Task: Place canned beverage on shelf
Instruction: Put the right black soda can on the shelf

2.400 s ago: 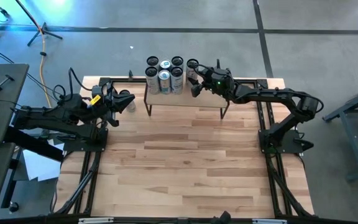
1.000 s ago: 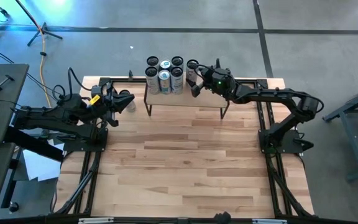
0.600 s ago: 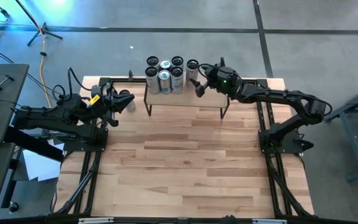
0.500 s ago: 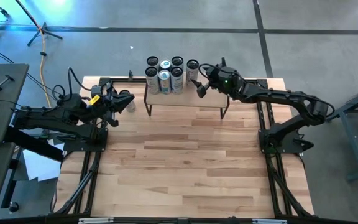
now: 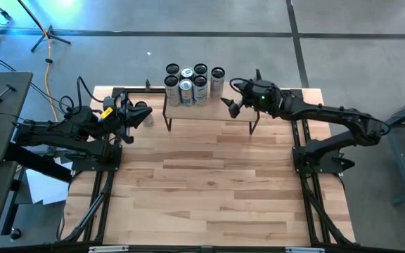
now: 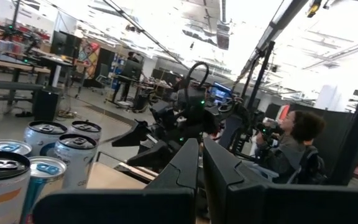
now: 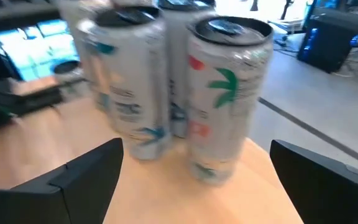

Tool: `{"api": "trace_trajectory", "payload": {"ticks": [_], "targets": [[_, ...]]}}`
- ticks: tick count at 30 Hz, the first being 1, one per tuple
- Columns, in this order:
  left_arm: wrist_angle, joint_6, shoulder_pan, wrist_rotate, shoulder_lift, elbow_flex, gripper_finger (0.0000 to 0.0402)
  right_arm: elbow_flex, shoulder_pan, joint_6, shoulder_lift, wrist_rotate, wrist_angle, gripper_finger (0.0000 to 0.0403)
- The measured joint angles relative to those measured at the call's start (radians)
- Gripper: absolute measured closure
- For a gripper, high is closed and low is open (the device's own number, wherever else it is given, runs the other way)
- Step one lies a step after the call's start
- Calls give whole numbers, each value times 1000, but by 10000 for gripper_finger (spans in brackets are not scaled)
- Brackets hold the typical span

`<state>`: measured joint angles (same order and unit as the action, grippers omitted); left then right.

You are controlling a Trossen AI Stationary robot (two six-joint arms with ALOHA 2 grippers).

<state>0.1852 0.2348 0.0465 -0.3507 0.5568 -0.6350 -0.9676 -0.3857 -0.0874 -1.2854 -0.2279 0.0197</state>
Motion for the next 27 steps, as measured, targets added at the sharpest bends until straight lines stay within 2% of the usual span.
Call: {"api": "trace_trajectory", "payload": {"ticks": [4, 11, 23, 27], "targets": [[0, 0, 1, 4, 0, 0, 402, 0, 58, -46, 32, 0, -1, 11], [0, -20, 0, 4, -2, 0, 401, 0, 121, -224, 39, 0, 8, 11], [0, -27, 0, 4, -2, 0, 401, 0, 166, -279, 38, 3, 104, 11], [0, -27, 0, 4, -2, 0, 401, 0, 166, -308, 37, 44, 92, 11]]}}
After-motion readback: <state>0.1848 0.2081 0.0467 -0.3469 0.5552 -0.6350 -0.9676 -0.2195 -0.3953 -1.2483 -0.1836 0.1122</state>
